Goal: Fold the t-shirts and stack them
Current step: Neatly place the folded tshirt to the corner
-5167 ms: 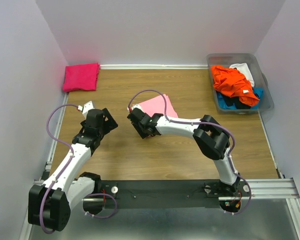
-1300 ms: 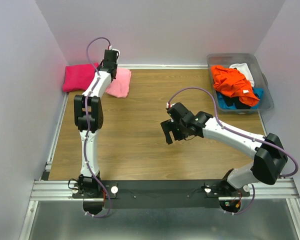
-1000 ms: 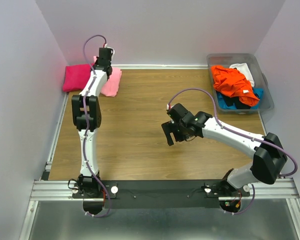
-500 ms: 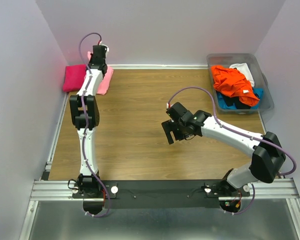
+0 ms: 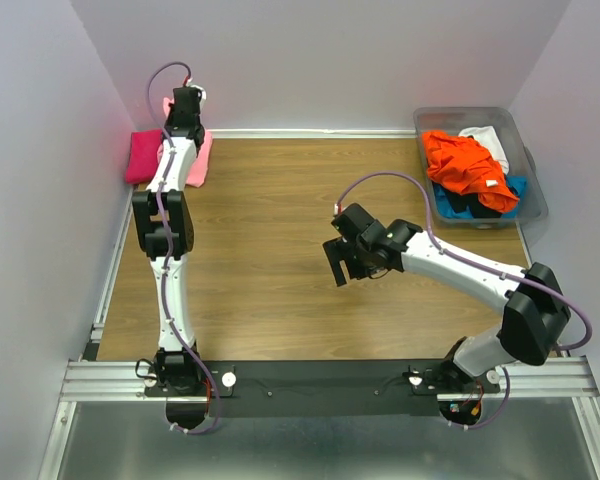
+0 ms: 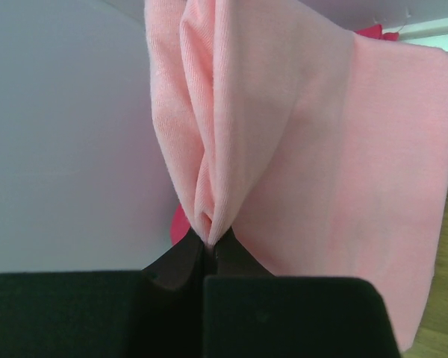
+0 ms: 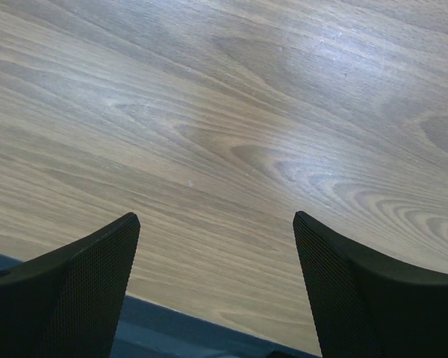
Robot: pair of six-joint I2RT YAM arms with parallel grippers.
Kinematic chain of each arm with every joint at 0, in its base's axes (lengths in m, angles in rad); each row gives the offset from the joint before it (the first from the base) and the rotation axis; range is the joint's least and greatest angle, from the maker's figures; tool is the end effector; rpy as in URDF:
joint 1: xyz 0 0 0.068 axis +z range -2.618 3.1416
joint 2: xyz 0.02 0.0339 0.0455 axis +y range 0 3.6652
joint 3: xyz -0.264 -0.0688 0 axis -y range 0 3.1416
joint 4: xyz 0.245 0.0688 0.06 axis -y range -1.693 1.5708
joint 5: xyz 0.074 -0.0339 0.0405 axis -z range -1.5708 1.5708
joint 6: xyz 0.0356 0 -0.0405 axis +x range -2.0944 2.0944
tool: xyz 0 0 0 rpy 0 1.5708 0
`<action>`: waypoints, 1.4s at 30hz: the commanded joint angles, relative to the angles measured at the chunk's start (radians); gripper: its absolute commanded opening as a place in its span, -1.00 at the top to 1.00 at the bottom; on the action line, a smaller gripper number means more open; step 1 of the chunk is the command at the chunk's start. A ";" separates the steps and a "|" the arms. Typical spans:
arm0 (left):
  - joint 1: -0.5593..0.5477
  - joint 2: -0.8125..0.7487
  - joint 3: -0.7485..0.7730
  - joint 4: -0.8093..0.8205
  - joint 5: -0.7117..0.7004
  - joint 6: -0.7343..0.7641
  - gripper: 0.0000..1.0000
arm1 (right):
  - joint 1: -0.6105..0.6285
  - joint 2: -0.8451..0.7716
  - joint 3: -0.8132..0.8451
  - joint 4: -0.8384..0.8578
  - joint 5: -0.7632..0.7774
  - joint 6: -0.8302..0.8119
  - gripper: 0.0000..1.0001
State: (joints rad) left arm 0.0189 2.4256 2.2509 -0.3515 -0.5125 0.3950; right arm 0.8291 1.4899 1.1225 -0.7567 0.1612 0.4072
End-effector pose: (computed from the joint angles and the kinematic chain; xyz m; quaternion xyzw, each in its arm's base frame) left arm 0.5613 0.0281 0.2505 0.0325 0.8472 0.3141 0.4271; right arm 0.2042 0.2144 0.2462 -0.1861 0.9542 0.0640 0.2254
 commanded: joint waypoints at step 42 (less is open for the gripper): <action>0.107 0.058 0.052 0.226 -0.090 0.071 1.00 | -0.005 0.127 0.059 -0.032 0.000 -0.048 -0.81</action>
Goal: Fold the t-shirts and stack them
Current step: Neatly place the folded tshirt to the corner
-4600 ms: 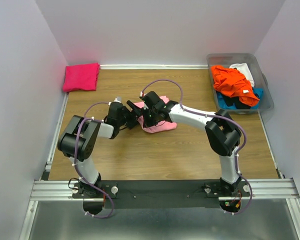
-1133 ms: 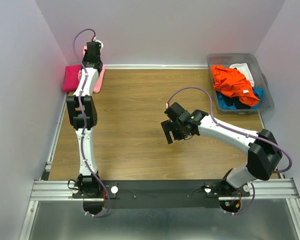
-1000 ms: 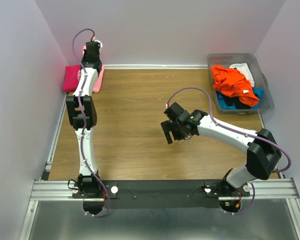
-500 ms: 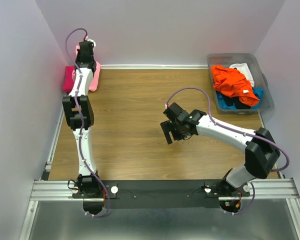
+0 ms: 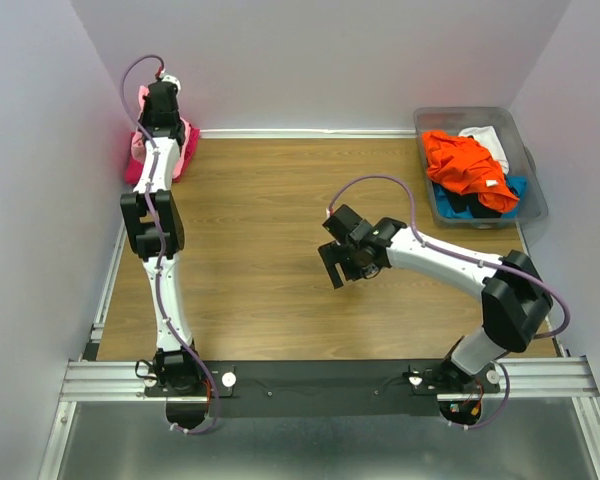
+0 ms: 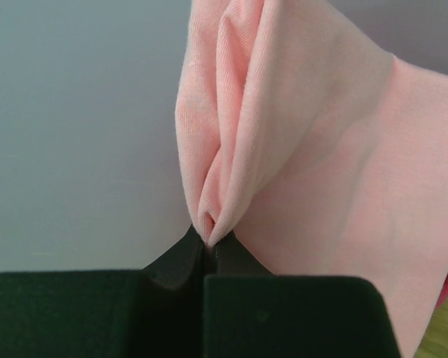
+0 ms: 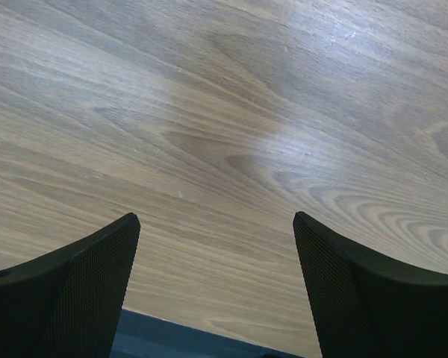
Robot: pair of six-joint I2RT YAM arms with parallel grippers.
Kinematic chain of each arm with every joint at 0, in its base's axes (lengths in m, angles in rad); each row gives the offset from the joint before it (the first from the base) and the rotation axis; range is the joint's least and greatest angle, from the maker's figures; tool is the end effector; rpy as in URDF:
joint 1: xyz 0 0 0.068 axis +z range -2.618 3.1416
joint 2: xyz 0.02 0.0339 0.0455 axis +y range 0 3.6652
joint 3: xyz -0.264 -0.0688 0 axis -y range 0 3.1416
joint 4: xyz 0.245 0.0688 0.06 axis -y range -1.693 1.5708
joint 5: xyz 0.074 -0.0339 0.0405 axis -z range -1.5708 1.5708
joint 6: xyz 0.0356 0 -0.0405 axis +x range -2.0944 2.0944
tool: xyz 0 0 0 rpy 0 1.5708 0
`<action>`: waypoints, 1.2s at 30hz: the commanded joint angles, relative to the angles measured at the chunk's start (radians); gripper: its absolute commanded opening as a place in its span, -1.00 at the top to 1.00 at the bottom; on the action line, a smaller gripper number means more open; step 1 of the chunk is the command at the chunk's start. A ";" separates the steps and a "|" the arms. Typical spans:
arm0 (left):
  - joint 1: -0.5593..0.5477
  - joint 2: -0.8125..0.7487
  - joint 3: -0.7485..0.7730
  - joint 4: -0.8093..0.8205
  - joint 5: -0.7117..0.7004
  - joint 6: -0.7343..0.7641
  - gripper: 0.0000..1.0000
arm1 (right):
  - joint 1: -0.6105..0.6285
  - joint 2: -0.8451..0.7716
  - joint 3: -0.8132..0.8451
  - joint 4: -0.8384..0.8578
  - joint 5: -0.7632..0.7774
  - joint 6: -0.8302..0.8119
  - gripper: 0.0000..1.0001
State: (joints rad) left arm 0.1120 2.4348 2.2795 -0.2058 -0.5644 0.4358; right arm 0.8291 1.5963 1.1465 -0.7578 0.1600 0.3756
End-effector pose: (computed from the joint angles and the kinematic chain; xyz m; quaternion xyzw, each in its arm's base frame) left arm 0.5638 0.0826 0.2696 -0.0289 0.8052 0.3683 0.4638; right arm 0.2151 0.2264 0.2229 -0.2063 0.9586 0.0372 0.1929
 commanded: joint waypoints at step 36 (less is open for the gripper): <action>-0.005 -0.086 -0.233 0.048 0.103 -0.297 0.04 | -0.004 0.061 0.107 -0.028 0.001 -0.009 -0.81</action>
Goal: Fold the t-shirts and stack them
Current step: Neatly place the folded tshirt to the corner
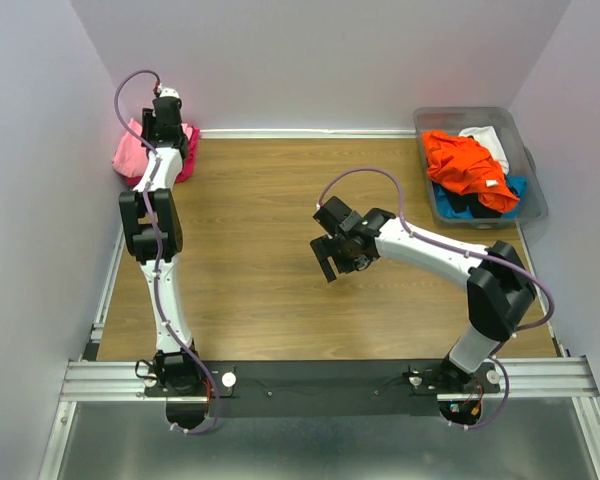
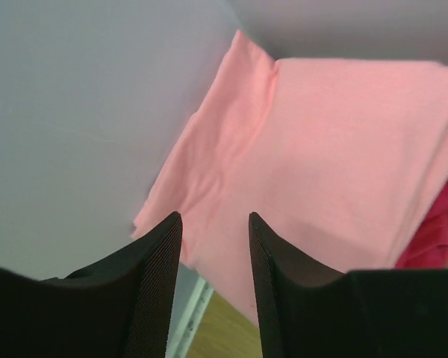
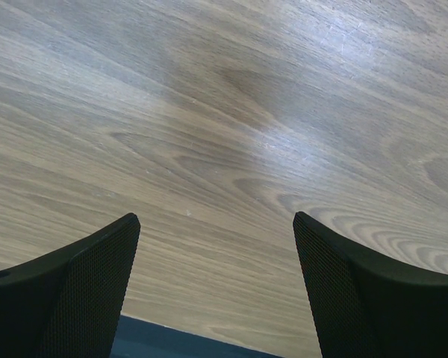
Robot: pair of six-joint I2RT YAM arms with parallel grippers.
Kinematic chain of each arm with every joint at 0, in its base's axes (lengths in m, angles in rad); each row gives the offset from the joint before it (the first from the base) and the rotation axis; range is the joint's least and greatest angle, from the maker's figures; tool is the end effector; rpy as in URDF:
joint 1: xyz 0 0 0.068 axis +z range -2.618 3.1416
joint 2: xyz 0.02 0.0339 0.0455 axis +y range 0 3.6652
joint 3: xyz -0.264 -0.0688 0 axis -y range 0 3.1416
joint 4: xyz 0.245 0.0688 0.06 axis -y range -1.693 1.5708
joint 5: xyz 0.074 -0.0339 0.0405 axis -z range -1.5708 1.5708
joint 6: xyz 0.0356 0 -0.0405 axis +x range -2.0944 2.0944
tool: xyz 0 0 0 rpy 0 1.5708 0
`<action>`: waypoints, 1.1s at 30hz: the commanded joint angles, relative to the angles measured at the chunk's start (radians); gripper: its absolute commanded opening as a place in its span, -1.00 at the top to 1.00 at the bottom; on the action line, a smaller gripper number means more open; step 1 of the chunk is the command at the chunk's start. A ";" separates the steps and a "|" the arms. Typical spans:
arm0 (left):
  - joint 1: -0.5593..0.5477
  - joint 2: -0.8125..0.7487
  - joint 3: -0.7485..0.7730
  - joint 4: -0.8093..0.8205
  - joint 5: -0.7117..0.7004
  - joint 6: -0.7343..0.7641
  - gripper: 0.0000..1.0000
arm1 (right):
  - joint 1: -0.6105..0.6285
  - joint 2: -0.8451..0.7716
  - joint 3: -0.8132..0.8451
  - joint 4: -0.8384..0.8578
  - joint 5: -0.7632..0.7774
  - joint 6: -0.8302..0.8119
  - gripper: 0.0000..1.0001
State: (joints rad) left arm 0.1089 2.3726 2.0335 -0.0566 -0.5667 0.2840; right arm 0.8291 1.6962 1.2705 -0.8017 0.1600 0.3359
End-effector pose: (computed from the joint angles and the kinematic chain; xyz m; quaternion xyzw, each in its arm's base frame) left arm 0.5513 0.0795 0.2321 -0.0845 0.8096 0.3321 0.4766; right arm 0.2323 0.2451 0.2261 -0.2265 0.9558 0.0279 0.1855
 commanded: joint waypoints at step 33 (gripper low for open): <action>-0.020 -0.143 -0.203 -0.117 0.530 -0.513 -0.04 | -0.004 -0.234 -0.160 0.044 0.027 0.106 -0.80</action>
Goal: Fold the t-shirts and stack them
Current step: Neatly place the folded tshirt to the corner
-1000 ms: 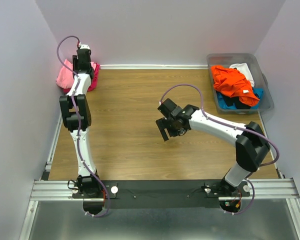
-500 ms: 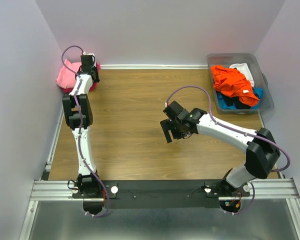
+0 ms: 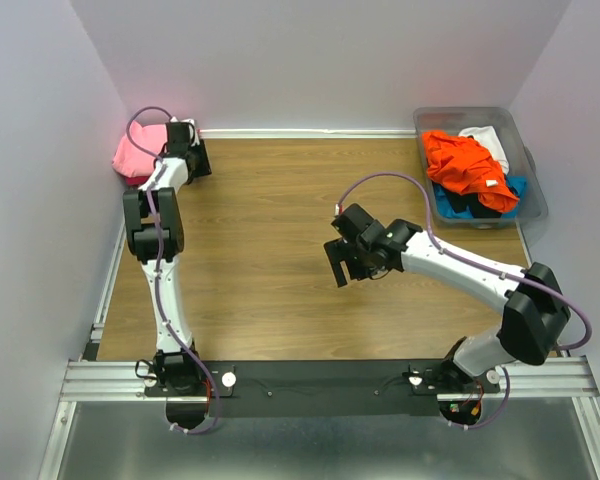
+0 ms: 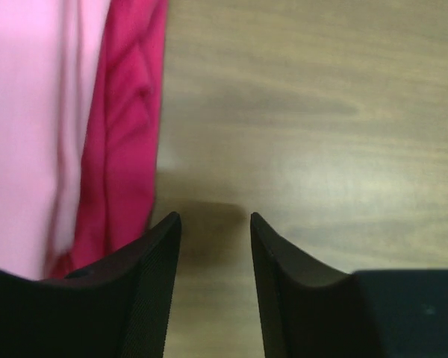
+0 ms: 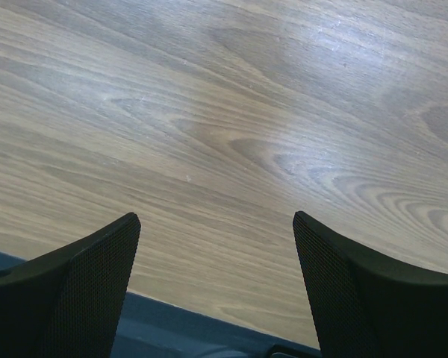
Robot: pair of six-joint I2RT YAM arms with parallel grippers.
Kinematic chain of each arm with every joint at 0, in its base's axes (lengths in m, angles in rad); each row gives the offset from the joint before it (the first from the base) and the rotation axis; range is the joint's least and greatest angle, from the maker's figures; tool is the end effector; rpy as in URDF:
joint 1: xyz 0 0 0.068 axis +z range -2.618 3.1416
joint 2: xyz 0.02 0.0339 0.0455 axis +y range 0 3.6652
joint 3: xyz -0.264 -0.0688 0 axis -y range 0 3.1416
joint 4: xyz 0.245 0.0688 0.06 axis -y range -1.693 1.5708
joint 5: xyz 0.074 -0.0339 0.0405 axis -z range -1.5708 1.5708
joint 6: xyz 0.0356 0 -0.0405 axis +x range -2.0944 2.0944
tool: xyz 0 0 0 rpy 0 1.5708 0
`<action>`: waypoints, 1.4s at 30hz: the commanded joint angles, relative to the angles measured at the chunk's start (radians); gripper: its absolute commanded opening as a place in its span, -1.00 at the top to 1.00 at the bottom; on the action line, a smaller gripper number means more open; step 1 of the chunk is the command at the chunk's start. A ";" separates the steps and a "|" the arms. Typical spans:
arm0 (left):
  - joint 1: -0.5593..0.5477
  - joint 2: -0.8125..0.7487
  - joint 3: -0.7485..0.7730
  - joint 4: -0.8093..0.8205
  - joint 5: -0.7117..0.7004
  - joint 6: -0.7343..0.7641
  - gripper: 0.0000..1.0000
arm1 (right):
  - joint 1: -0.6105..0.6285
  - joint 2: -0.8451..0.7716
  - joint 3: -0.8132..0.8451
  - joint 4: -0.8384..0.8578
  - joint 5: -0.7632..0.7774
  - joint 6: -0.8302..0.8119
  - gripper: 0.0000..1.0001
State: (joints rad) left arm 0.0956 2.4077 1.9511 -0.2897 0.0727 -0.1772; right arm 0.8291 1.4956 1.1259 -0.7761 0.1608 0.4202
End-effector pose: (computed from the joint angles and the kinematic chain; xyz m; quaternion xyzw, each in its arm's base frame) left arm 0.5406 0.0492 0.1618 -0.1101 0.9091 -0.0496 0.3987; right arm 0.2037 0.2139 0.2447 -0.1812 0.9575 0.0593 0.2164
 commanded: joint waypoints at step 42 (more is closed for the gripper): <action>-0.016 0.094 0.190 -0.144 -0.344 0.139 0.74 | -0.005 -0.044 -0.031 0.028 0.026 0.057 -0.79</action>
State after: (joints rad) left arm 0.0849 2.4950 2.1353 -0.4019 -0.3454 -0.0051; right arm 0.8291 1.4586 1.0863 -0.7563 0.1612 0.4644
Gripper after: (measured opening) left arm 0.146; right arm 0.899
